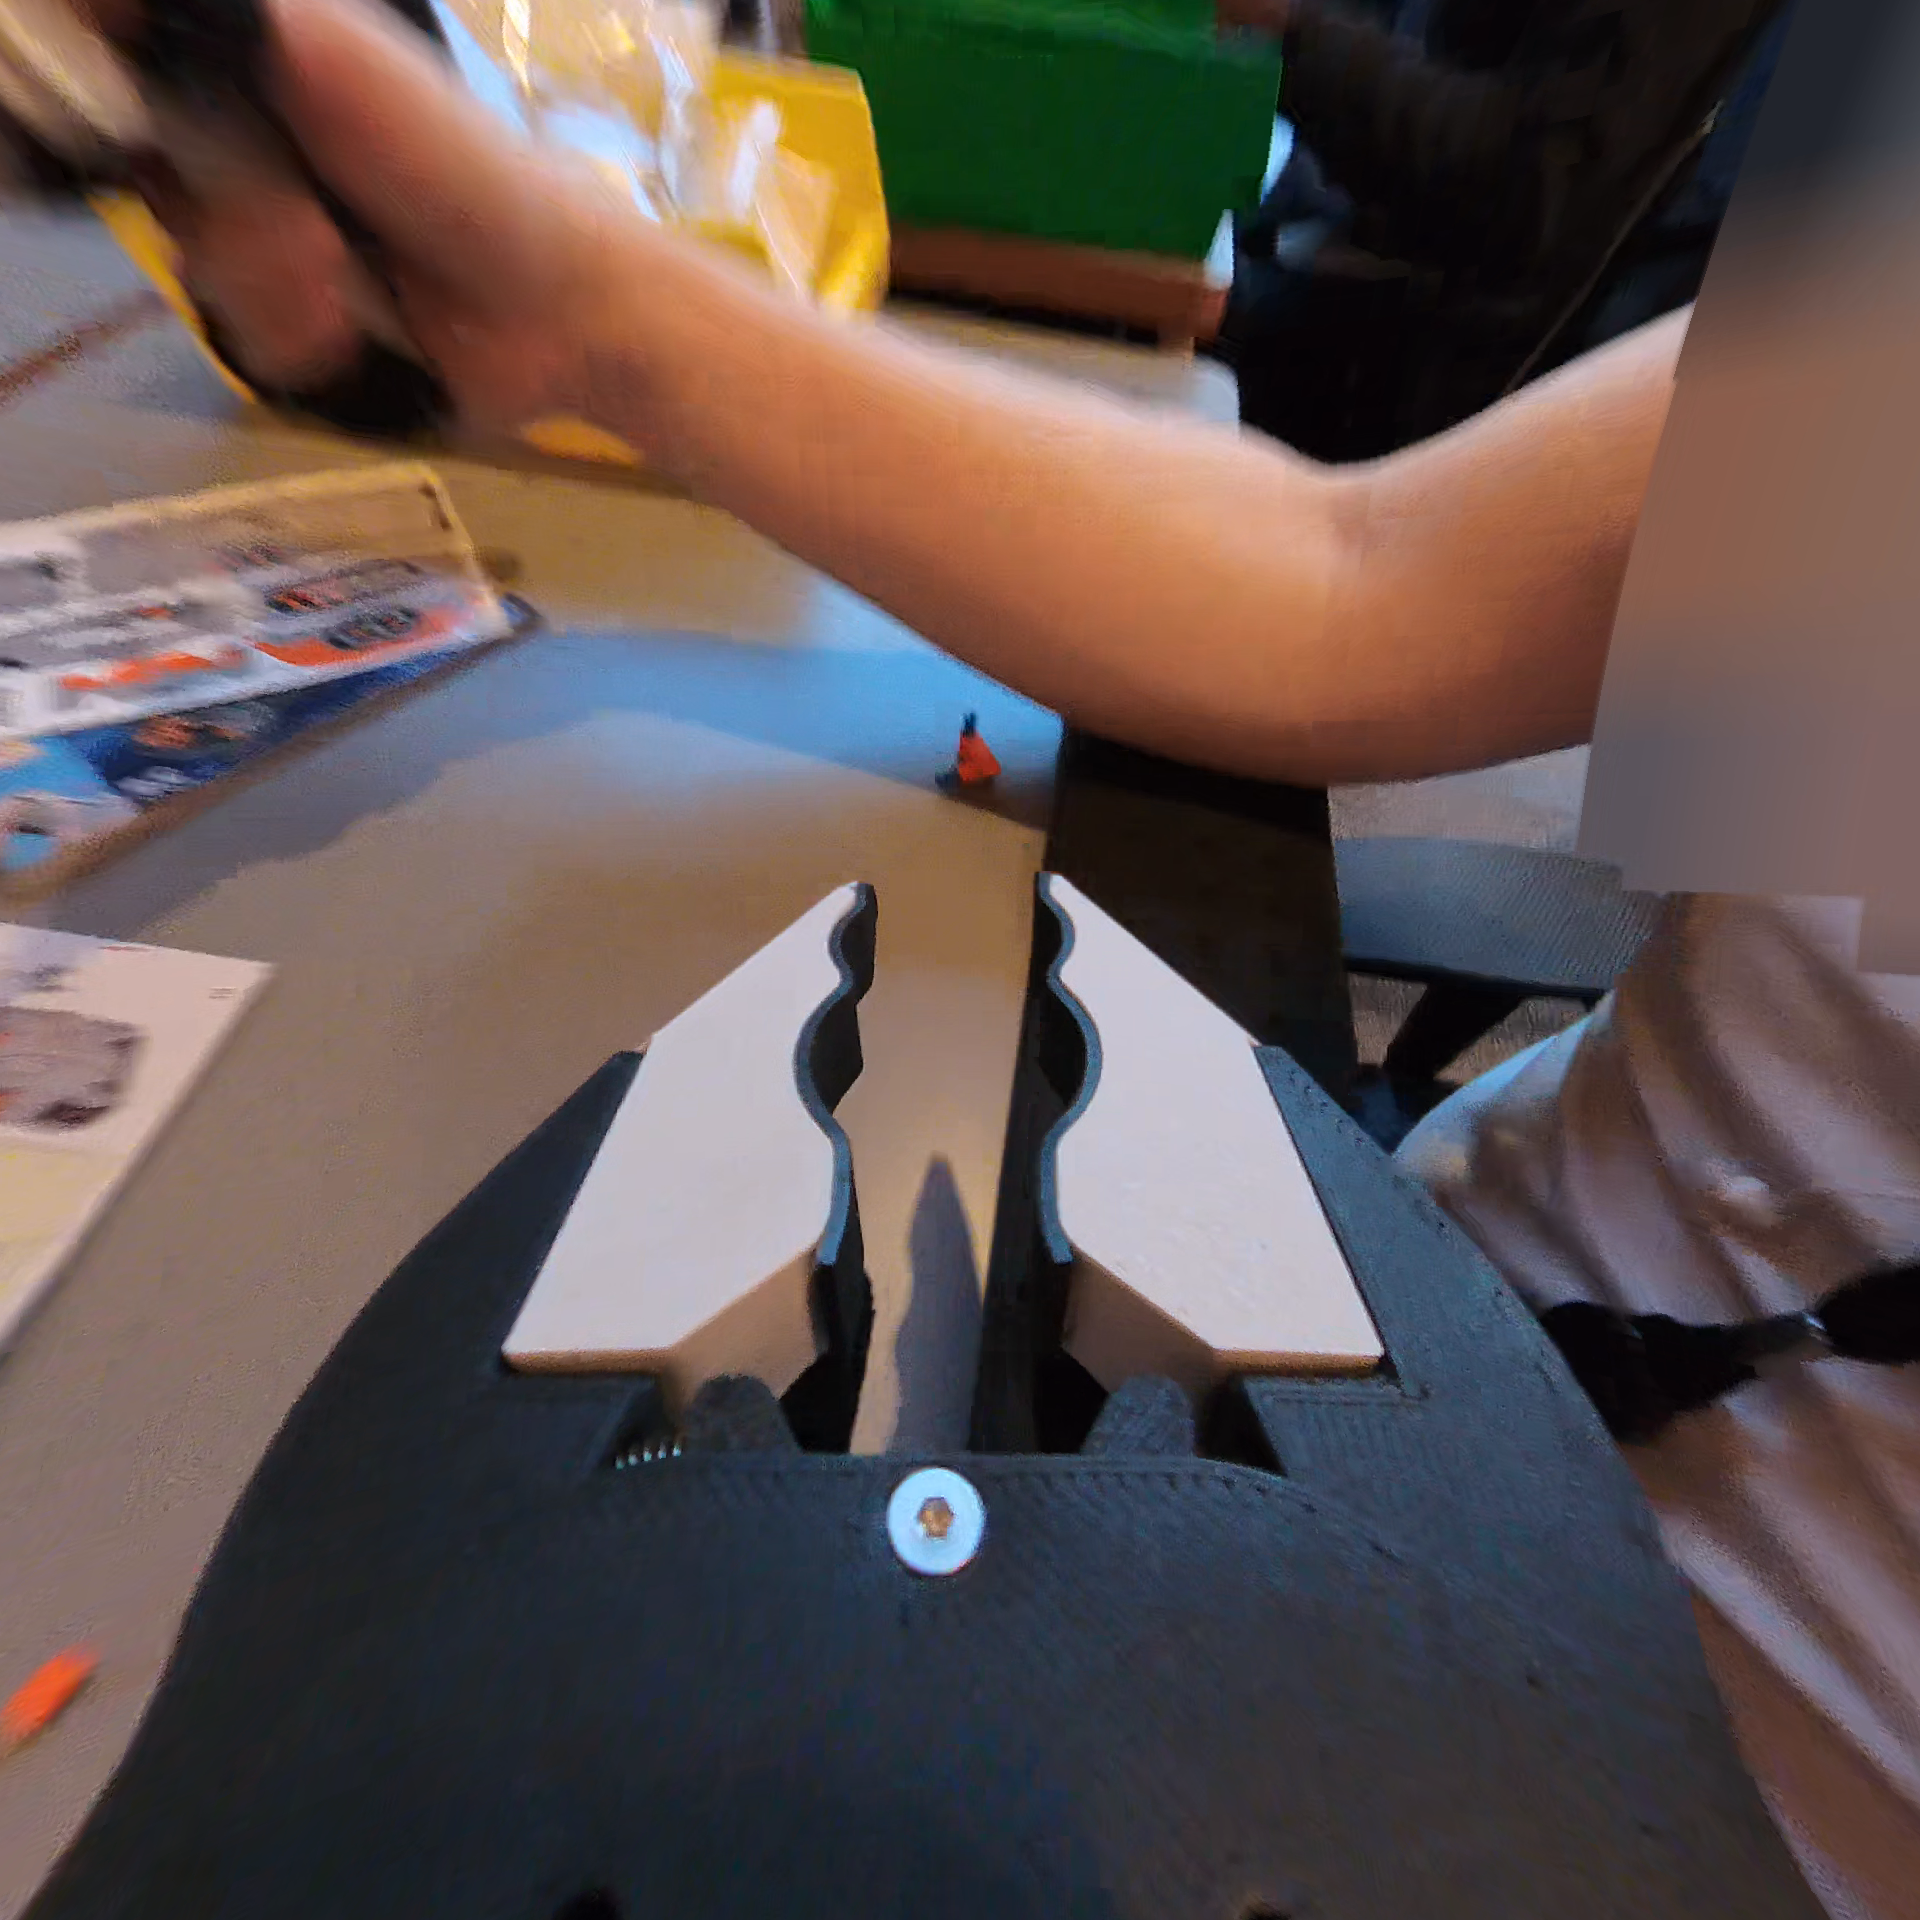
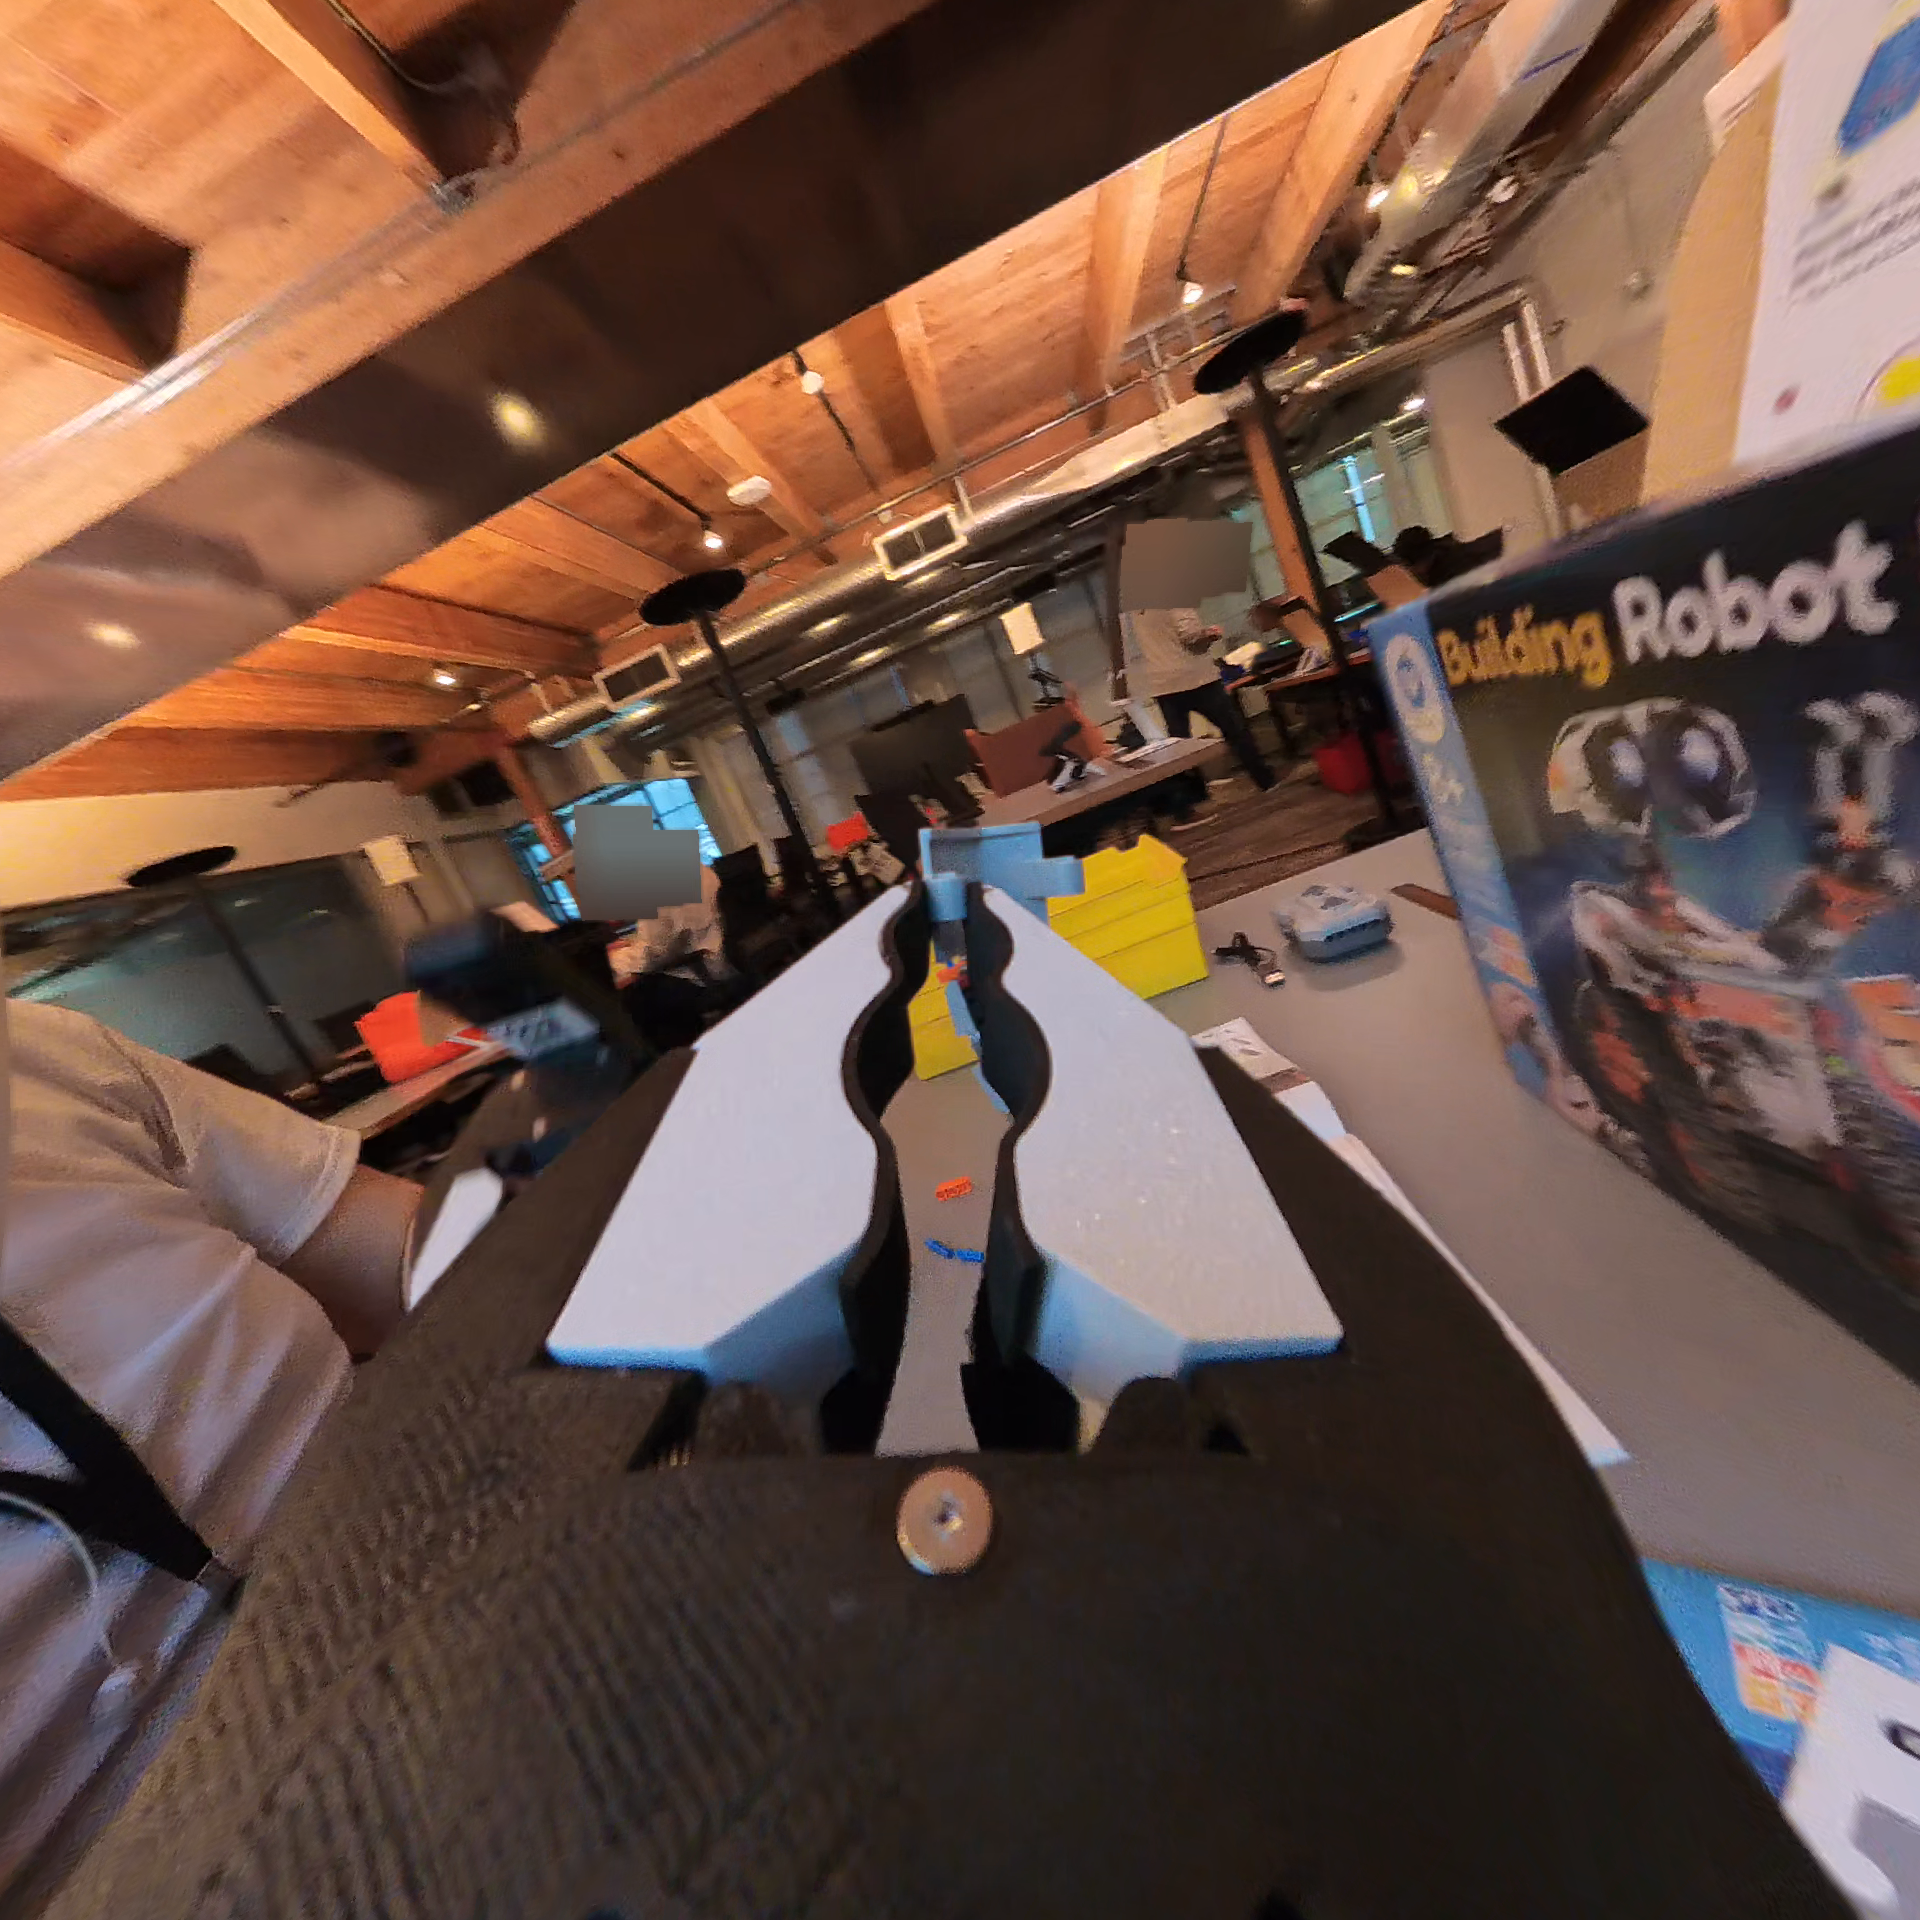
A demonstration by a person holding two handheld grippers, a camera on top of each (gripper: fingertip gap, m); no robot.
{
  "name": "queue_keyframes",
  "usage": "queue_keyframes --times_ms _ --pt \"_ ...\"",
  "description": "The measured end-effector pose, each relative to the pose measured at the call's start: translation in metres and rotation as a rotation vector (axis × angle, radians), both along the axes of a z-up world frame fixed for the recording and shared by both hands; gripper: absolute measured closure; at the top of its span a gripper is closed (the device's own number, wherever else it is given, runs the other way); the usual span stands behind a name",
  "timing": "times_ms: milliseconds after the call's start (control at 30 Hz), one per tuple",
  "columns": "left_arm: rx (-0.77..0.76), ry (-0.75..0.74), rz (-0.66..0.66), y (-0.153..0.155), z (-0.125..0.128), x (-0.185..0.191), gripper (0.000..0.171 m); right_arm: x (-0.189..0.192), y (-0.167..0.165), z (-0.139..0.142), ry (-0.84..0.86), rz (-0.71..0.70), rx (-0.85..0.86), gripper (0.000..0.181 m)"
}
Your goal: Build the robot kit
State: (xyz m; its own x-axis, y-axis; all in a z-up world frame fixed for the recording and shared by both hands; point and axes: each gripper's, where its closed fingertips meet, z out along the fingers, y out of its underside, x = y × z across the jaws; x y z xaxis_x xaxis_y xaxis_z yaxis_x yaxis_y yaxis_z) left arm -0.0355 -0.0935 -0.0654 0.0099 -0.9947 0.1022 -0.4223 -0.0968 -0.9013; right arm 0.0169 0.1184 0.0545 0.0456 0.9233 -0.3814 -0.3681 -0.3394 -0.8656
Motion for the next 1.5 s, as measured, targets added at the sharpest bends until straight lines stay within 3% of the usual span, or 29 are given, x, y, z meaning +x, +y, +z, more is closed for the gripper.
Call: queue_keyframes --times_ms 67,167,300,500,600,667,800,1033,1200,1333,1500 --pt "-0.046 0.088 -0.046 -0.014 -0.026 0.026 0.139 0.018 -0.013 0.025 0.0 -0.057 0.047 0.177" --pt "-0.052 0.127 -0.111 -0.019 -0.041 0.066 0.138 0.041 -0.034 0.051 -0.062 -0.142 0.129 0.176" --pt "0.05 0.204 -0.237 -0.019 -0.062 0.104 0.134 0.058 -0.051 0.049 -0.196 -0.214 0.165 0.176" --pt "0.088 0.334 -0.299 -0.017 -0.091 0.127 0.134 0.081 -0.054 0.063 -0.06 -0.224 0.181 0.176" --pt "0.087 0.318 -0.283 -0.019 -0.093 0.135 0.139 0.078 -0.05 0.067 -0.021 -0.196 0.187 0.176" --pt "0.143 0.33 -0.248 -0.011 -0.095 0.133 0.162 0.067 -0.051 0.061 -0.034 -0.174 0.209 0.176" --pt "0.152 0.377 -0.226 0.001 -0.096 0.099 0.162 0.043 -0.047 0.045 -0.089 -0.101 0.156 0.177" --pt "0.107 0.427 -0.173 0.033 -0.095 -0.021 0.165 -0.028 -0.054 0.005 -0.193 0.064 0.069 0.176" --pt "0.135 0.416 -0.172 0.045 -0.089 -0.05 0.163 -0.081 -0.063 -0.039 -0.266 0.177 -0.028 0.177" --pt "0.071 0.214 -0.073 0.051 -0.05 -0.056 0.143 -0.099 -0.06 -0.058 -0.306 0.188 -0.078 0.177" --pt "0.229 -0.022 0.29 0.106 0.011 -0.1 0.13 -0.115 -0.059 -0.052 -0.169 0.249 -0.28 0.177"
